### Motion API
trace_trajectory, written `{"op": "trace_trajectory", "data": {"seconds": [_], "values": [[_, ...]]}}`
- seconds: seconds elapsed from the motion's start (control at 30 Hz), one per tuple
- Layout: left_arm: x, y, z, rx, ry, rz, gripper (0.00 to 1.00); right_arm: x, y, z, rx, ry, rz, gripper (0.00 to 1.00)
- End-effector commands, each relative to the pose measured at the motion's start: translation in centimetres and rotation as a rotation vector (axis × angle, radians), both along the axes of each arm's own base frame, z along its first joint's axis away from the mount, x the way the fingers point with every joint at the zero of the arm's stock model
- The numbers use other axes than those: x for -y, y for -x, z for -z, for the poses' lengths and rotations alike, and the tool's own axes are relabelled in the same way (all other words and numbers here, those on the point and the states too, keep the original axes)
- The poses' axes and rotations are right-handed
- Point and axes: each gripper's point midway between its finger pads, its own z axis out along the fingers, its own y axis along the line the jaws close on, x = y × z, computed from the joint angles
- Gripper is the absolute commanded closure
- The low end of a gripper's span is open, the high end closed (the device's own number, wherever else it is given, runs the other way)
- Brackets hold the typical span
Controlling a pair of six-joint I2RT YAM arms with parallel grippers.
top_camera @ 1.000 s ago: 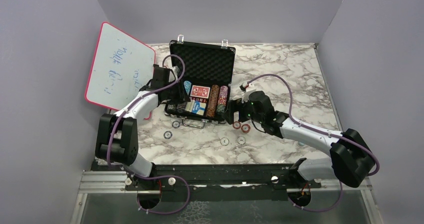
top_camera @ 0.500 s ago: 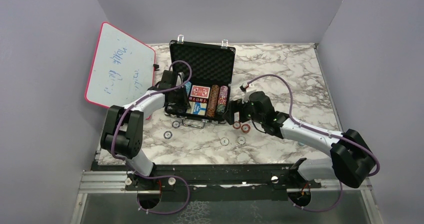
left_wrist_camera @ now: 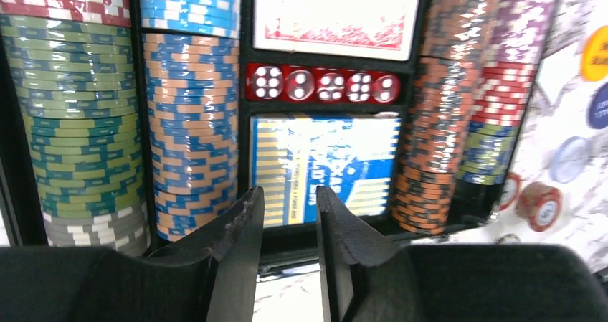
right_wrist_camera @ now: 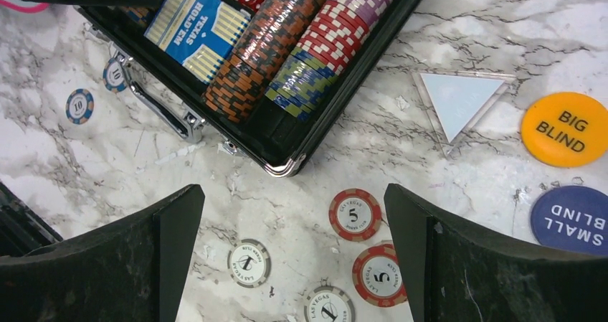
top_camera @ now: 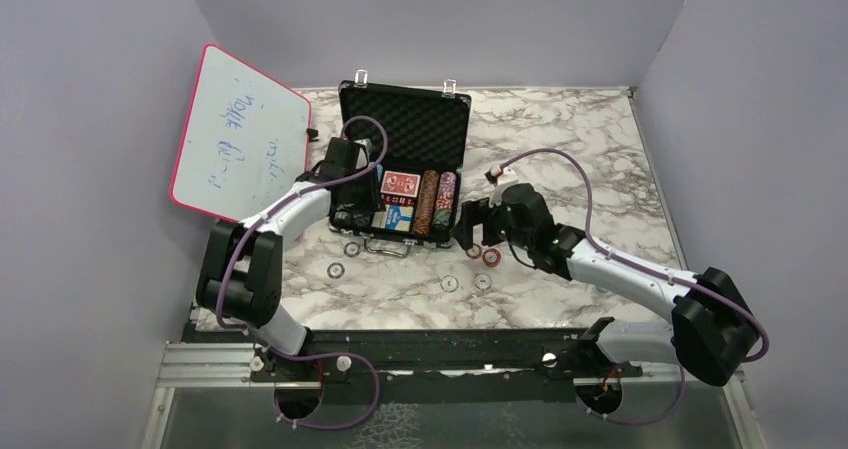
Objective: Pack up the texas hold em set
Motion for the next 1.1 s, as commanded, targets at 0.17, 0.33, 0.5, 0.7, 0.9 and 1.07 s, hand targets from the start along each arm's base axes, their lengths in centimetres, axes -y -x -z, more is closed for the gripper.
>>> {"op": "trace_trajectory", "data": {"seconds": [0.17,0.33,0.5,0.7,0.9,1.07], "values": [[0.1,-1.4,-9.1,0.31,0.054,-0.019,0.54,3.9,-2.1,0.0,-0.028,0.095,0.279,0.01],[1.0,-0.1,-12.0,0.417,0.155,0.012,0.5,4.7,-0.7,2.8,-0.173,0.192,0.309,0.02],[1.5,1.3,-13.2,0.516,0.241,0.032,0.44,6.2,2.1,6.7,-0.366,0.34,0.312,0.02],[1.1,2.5,-11.8,0.528,0.261,0.014,0.42,6.6,3.5,8.5,-0.421,0.387,0.266,0.04],[0.7,2.6,-11.1,0.525,0.253,-0.012,0.41,5.4,3.7,9.1,-0.444,0.386,0.182,0.1],[0.5,2.4,-11.0,0.523,0.242,-0.019,0.41,5.3,3.4,9.8,-0.466,0.408,0.199,0.24]]}}
